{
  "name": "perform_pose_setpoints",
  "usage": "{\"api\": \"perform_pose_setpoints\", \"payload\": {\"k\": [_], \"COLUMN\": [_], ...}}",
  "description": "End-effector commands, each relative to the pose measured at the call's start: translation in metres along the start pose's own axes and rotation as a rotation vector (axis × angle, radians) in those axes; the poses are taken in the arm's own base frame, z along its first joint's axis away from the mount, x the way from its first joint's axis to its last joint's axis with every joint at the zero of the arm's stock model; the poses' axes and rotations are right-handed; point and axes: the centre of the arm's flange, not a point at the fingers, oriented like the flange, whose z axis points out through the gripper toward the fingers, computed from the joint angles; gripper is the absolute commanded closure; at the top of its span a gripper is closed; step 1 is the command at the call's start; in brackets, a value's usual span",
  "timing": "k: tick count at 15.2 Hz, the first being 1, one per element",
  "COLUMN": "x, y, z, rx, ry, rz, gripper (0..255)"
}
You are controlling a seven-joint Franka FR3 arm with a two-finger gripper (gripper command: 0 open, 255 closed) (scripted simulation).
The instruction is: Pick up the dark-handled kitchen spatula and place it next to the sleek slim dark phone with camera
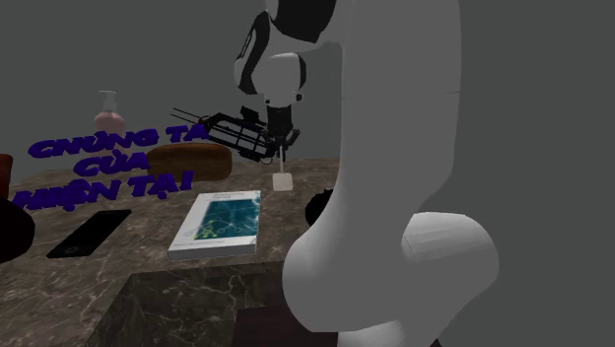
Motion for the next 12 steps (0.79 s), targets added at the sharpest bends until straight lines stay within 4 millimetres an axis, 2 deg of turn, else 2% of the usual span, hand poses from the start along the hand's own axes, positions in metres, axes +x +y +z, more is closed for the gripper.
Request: {"api": "perform_pose_setpoints", "payload": {"k": [1, 12], "x": [-0.012, -0.075], "y": [-0.024, -0.154], "z": [0.0, -0.005], "rx": [0.0, 0.0], "ry": [0.001, 0.001], "rz": [0.001, 0.001], "gripper": [255, 255]}}
